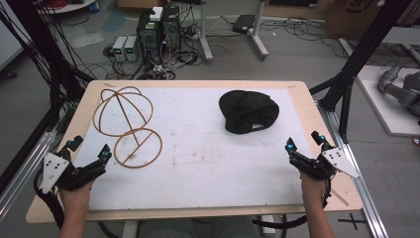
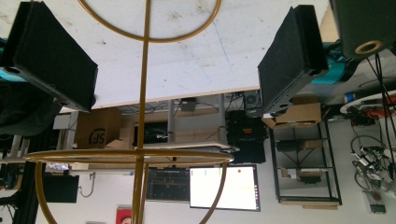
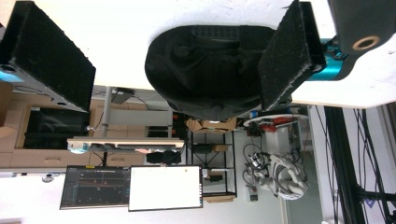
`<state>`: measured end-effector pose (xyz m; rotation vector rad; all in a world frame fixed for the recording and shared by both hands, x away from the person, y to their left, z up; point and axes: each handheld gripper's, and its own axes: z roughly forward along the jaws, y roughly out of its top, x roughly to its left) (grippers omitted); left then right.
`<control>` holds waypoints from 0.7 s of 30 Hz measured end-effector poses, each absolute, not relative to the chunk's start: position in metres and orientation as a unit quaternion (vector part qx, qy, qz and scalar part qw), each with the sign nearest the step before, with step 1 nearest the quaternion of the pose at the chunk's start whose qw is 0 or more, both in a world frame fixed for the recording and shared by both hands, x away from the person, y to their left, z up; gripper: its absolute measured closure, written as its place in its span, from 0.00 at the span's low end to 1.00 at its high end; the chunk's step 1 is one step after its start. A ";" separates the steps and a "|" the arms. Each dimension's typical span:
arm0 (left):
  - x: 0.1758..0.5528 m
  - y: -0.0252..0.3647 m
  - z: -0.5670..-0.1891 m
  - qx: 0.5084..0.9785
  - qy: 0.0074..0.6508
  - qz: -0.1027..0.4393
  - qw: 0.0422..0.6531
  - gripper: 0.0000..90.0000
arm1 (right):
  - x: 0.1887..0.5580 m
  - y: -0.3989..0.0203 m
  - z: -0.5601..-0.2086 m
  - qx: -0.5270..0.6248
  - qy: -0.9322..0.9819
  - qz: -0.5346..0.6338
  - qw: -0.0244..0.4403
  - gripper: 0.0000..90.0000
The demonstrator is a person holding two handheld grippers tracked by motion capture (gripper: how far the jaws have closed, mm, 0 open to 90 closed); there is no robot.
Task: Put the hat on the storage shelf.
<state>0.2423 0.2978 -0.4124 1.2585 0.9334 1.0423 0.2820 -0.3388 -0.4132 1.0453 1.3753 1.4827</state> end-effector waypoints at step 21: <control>0.243 0.299 -0.414 0.540 0.401 0.440 0.595 0.13 | 0.286 -0.342 -0.405 0.392 0.567 0.588 0.424 0.12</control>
